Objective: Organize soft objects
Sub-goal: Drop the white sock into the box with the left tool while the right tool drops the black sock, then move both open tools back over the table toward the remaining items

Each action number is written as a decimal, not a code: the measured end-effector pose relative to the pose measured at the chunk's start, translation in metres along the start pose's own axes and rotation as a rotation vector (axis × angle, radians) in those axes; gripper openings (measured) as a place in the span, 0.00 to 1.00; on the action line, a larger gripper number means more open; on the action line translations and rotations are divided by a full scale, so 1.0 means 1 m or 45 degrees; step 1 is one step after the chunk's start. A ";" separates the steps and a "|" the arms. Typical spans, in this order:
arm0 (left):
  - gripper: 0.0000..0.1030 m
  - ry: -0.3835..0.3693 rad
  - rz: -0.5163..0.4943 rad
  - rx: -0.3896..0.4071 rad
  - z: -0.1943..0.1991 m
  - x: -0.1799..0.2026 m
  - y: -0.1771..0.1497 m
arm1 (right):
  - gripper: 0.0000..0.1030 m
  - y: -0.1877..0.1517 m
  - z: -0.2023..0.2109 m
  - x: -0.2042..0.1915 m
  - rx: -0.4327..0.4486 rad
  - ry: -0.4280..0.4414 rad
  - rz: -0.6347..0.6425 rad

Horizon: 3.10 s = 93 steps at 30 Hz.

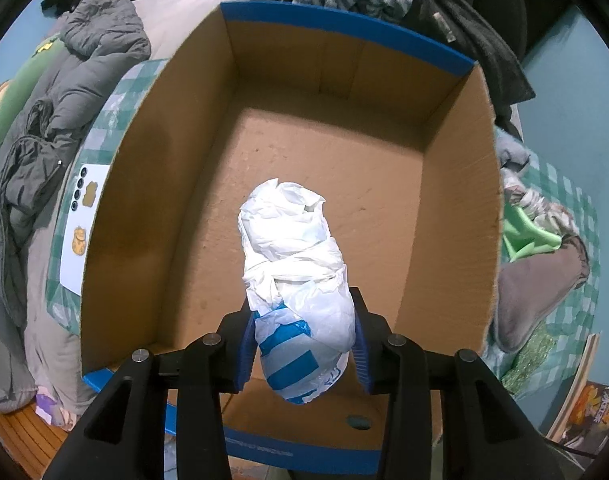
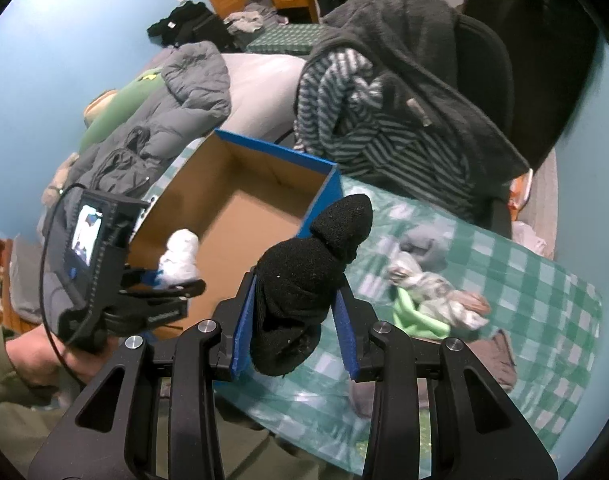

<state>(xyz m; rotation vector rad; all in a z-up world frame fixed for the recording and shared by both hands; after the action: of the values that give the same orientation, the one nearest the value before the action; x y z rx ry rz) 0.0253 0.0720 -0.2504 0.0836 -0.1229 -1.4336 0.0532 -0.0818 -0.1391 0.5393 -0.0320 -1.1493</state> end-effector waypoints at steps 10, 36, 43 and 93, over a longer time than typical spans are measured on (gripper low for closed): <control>0.63 -0.009 -0.035 0.032 0.009 -0.020 0.000 | 0.35 0.006 -0.053 -0.042 -0.093 0.063 0.071; 0.63 -0.011 0.030 0.109 0.044 -0.079 -0.007 | 0.39 -0.002 -0.133 -0.090 -0.257 0.099 0.160; 0.64 -0.033 0.026 0.122 0.050 -0.084 -0.009 | 0.66 0.000 -0.133 -0.090 -0.221 0.056 0.127; 0.68 -0.219 -0.579 0.142 0.067 0.127 -0.018 | 0.72 -0.122 0.011 0.095 -0.053 -0.279 -0.525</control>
<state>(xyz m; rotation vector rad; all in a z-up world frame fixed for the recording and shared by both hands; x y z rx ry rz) 0.0152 -0.0549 -0.1819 0.0831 -0.3426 -1.8869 -0.0145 -0.2054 -0.2045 0.3898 -0.0885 -1.6054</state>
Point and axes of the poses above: each gripper's, at about its wrist camera, not at the fingertips, and z roughly against the way its jaws point, x to its right, y to its top, the point moved 8 cm from there along -z, roughly the way its jaws point, and after that the axes turned 1 degree about z, right-handed, at the moved point
